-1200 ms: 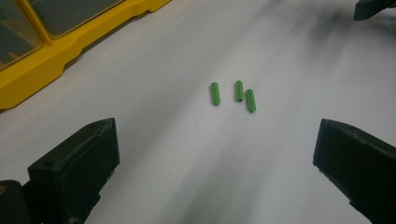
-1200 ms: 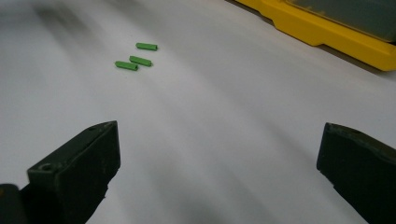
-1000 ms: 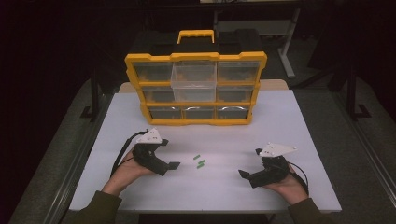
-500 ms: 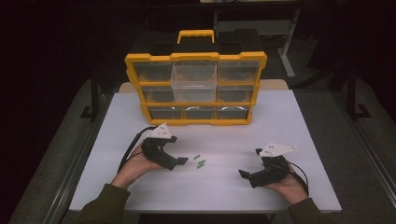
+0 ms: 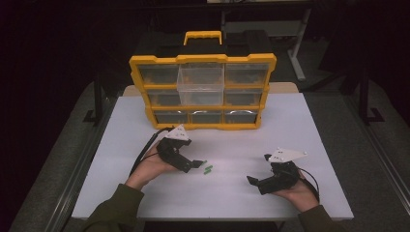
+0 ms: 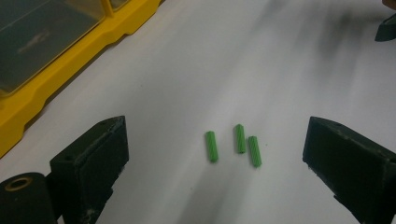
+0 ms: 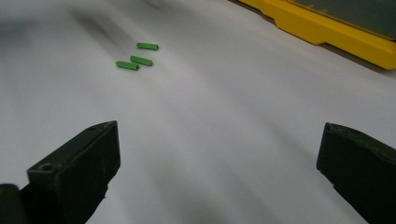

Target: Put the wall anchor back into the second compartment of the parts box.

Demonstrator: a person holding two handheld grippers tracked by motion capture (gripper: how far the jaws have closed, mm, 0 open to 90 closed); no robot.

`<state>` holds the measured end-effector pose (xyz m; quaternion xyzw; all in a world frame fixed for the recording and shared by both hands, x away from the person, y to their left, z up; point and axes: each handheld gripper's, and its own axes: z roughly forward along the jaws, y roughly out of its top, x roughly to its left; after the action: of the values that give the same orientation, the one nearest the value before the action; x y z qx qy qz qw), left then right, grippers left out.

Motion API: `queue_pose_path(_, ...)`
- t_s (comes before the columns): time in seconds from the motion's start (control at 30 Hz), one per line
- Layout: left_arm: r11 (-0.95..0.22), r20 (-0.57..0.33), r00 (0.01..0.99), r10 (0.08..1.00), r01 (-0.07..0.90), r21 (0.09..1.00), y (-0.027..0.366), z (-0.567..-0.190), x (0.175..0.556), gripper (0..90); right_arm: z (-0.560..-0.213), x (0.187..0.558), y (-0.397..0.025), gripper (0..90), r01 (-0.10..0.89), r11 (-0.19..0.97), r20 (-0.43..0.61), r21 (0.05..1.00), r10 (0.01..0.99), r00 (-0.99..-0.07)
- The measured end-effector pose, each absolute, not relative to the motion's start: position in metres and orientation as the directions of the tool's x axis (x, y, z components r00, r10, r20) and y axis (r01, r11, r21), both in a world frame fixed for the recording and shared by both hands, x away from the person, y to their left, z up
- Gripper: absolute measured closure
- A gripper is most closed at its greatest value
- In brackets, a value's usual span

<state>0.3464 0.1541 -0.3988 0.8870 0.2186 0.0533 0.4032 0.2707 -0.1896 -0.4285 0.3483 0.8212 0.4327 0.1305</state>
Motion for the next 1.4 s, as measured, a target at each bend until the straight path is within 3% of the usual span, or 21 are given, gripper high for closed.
queue_pose_path(0.3, -0.602, -0.082, 0.902, 0.424, 0.348, 0.718, 0.139, -0.402, 0.354, 7.4, -0.428, 0.271, -0.190, 0.0, 0.459, 0.380, 0.089, 0.803, 0.685, -0.723)
queue_pose_path(0.43, -0.587, -0.108, 0.894, 0.435, 0.373, 0.718, 0.135, -0.404, 0.357, 12.0, -0.428, 0.270, -0.191, 0.0, 0.461, 0.379, 0.091, 0.802, 0.686, -0.722)
queue_pose_path(0.63, -0.625, -0.078, 0.900, 0.429, 0.359, 0.694, 0.130, -0.406, 0.364, 15.1, -0.428, 0.271, -0.191, 0.0, 0.459, 0.377, 0.091, 0.804, 0.686, -0.722)
queue_pose_path(0.97, -0.720, -0.061, 0.918, 0.392, 0.347, 0.602, 0.122, -0.417, 0.365, 34.0, -0.428, 0.271, -0.191, 0.0, 0.461, 0.379, 0.092, 0.803, 0.684, -0.723)
queue_pose_path(1.4, -0.730, -0.057, 0.910, 0.411, 0.366, 0.577, 0.118, -0.424, 0.364, 55.1, -0.428, 0.271, -0.191, 0.0, 0.462, 0.380, 0.093, 0.801, 0.685, -0.723)
